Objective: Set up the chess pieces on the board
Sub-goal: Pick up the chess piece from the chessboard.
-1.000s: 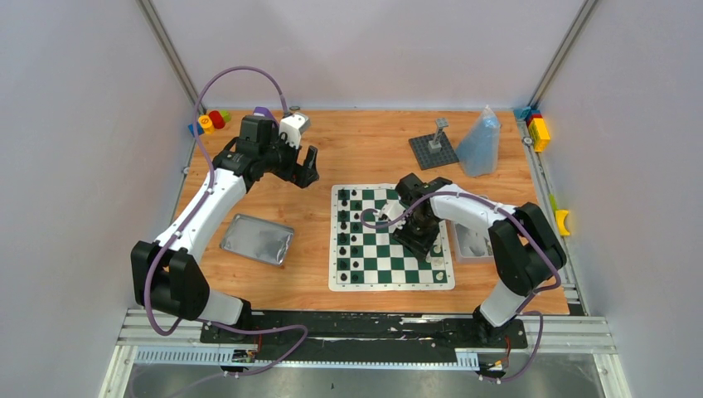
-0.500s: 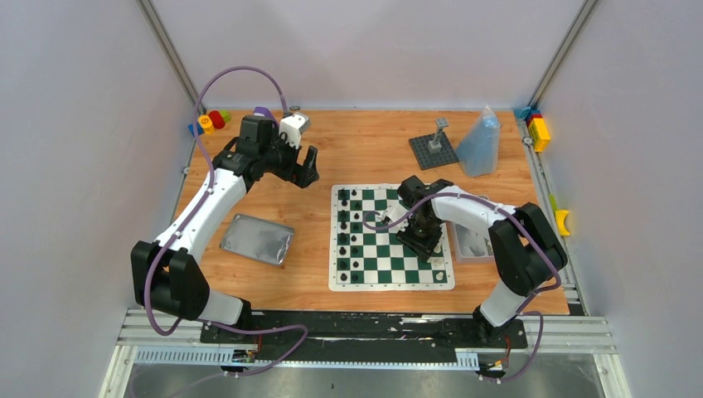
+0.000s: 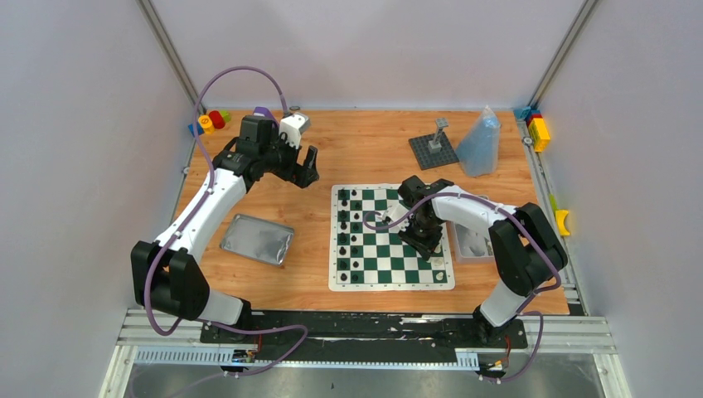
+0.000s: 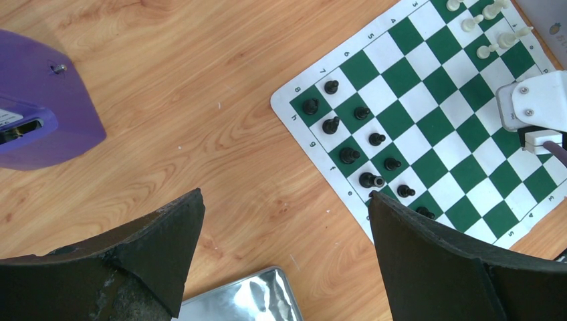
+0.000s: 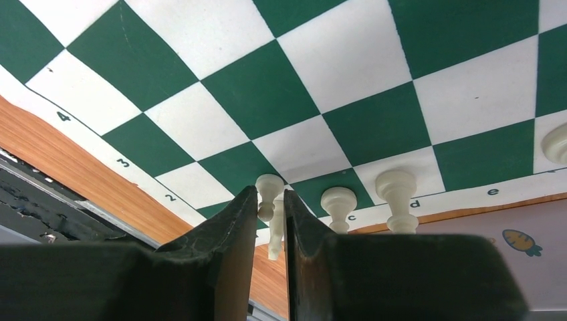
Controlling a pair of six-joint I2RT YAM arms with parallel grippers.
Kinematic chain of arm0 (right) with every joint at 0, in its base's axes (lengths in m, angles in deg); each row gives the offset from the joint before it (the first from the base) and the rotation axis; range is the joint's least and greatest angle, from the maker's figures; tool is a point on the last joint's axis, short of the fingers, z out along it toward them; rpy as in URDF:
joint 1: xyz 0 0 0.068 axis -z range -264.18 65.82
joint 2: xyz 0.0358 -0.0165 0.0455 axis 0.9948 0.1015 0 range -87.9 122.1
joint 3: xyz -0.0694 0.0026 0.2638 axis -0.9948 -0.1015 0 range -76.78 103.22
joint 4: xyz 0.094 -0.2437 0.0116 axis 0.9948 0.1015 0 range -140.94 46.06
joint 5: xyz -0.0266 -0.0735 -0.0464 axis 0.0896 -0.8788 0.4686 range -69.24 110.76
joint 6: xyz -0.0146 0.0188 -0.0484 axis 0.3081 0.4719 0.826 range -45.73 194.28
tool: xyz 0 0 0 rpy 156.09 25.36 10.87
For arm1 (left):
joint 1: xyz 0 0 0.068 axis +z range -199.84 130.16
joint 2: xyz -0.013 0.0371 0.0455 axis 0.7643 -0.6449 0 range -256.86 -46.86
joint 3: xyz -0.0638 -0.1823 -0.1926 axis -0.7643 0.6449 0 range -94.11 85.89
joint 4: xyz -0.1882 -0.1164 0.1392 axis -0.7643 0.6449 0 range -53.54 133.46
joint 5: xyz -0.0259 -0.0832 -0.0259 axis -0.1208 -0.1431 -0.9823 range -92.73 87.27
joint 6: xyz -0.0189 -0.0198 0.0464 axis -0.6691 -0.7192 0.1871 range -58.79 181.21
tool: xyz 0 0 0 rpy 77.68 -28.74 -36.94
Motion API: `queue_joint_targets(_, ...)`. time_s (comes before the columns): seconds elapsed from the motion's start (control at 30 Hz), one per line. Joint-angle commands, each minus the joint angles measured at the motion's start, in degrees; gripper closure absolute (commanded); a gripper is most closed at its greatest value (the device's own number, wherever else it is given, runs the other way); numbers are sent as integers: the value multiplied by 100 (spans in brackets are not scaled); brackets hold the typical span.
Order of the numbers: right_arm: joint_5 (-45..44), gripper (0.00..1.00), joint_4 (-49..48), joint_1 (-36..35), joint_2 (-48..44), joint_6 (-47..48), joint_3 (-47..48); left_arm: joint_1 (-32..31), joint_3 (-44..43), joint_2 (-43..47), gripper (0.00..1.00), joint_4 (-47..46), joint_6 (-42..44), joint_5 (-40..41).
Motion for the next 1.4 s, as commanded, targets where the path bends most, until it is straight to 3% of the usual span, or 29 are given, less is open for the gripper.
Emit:
queue_joint_targets(0.0,-44,79,73,30,-174,54,-12,45,1,53,0,-100,71,-46)
queue_joint_targets(0.47,231,100,303,40,-185,45,310,42,-11,57,0,-93,70,-49)
queue_joint_targets(0.73,-106,100,406,67,-103,15,959,46,-37,50,0,-92,70,-47)
queue_joint_targets(1.1,-651,100,372,190,699,95,2028,44,-39,93,0,-93,72,-15)
queue_joint_targets(1.37,-939,100,236,269,1119,141,2220,49,-22,94,0,-101,97,14)
